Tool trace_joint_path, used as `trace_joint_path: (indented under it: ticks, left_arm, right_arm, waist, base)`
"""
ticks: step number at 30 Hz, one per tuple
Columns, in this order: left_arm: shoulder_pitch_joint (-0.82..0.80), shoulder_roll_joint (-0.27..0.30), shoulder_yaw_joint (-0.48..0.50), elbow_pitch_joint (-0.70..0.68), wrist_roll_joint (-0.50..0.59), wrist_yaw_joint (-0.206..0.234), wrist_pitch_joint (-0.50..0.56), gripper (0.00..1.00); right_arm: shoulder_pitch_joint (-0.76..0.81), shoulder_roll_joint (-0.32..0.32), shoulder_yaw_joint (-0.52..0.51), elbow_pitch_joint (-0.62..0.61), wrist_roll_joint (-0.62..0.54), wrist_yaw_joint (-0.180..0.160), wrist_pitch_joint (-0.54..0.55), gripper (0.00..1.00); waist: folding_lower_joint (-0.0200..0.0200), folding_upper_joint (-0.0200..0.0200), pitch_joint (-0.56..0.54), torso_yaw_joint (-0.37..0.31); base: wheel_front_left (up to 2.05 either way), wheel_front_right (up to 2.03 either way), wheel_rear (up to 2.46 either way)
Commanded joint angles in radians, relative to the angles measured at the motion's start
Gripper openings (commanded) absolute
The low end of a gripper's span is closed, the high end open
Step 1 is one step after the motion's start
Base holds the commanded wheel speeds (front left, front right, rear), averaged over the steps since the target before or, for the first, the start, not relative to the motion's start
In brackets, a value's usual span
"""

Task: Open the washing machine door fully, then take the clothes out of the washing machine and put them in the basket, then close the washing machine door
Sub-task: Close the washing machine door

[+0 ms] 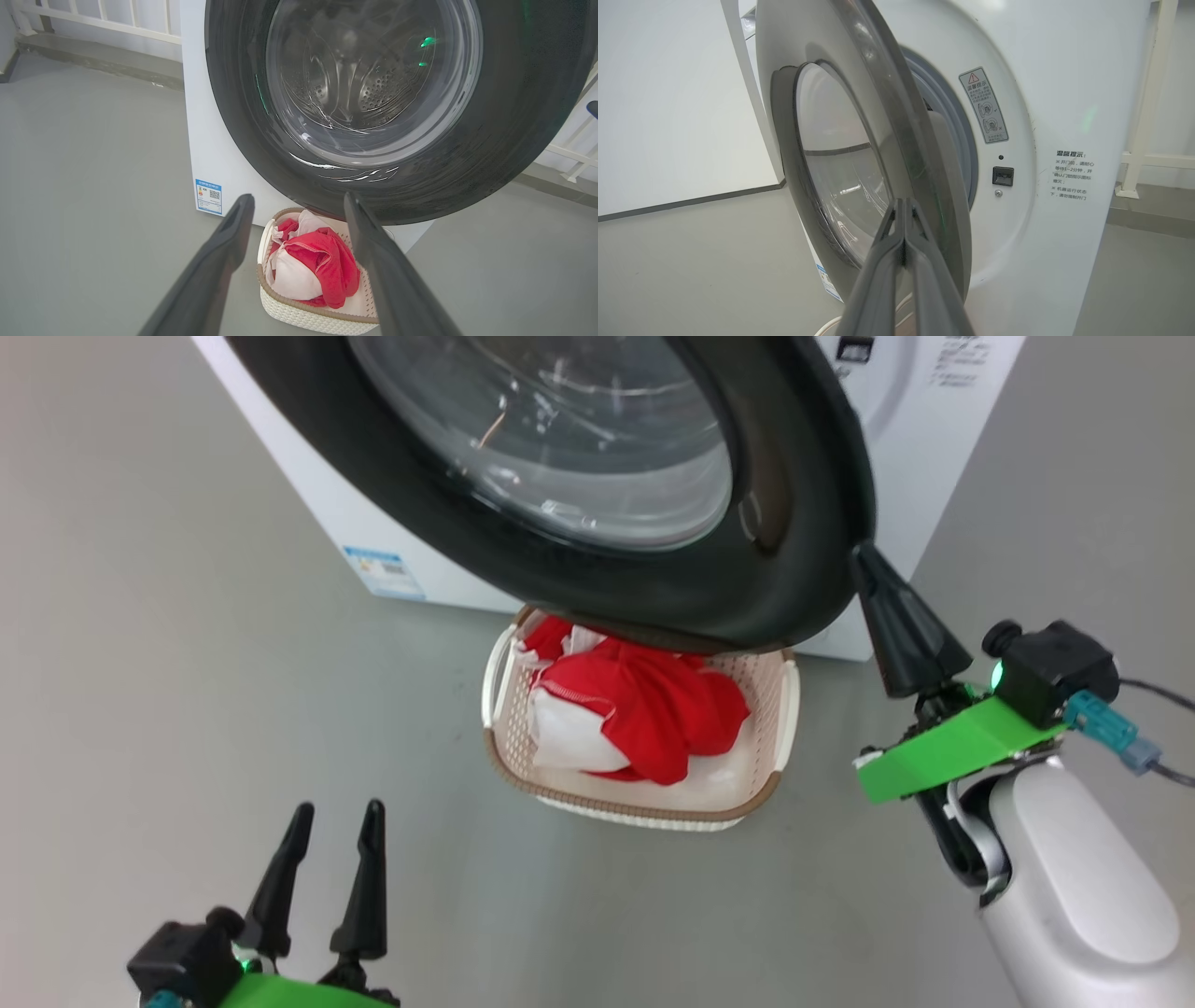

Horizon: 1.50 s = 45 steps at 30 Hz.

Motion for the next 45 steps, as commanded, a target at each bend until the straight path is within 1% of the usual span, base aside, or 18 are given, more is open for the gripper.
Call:
trace_joint_path:
  ticks: [1,8,23,36,40,45]
  left_arm:
    - [-0.039,0.009,0.026,-0.019,-0.012,-0.006,-0.008,1.00]
    - [-0.084,0.009,0.001,-0.021,-0.047,-0.006,-0.008,1.00]
    - [-0.150,0.009,-0.042,-0.037,-0.089,-0.006,-0.008,1.00]
    - [-0.202,0.009,-0.069,-0.052,-0.128,-0.006,-0.008,1.00]
    - [-0.208,0.009,-0.068,-0.058,-0.134,-0.006,-0.008,1.00]
    - [-0.212,0.009,-0.072,-0.060,-0.135,-0.006,-0.008,1.00]
  right_arm:
    - [-0.035,0.000,0.014,-0.016,0.009,0.008,-0.006,0.00]
    - [-0.092,-0.026,0.006,0.001,0.009,0.008,-0.006,0.00]
    - [-0.218,-0.058,-0.043,-0.001,0.016,0.008,-0.006,0.00]
    - [-0.373,-0.090,-0.096,0.000,0.008,0.008,-0.006,0.00]
    - [-0.406,-0.089,-0.112,-0.001,0.006,0.008,-0.006,0.00]
    - [-0.429,-0.073,-0.132,-0.004,-0.011,0.008,-0.006,0.00]
  waist:
    - [0.0000,0.0000,0.049,0.033]
    - [0.0000,0.0000,0.112,0.057]
    - [0.0000,0.0000,0.216,0.091]
    - [0.0000,0.0000,0.301,0.126]
    - [0.0000,0.0000,0.313,0.129]
    - [0.0000,0.0000,0.321,0.128]
  base:
    - [0.00,0.00,0.00]
    - [0.00,0.00,0.00]
    - [0.00,0.00,0.00]
    - [0.00,0.00,0.00]
    - [0.00,0.00,0.00]
    - [0.00,0.00,0.00]
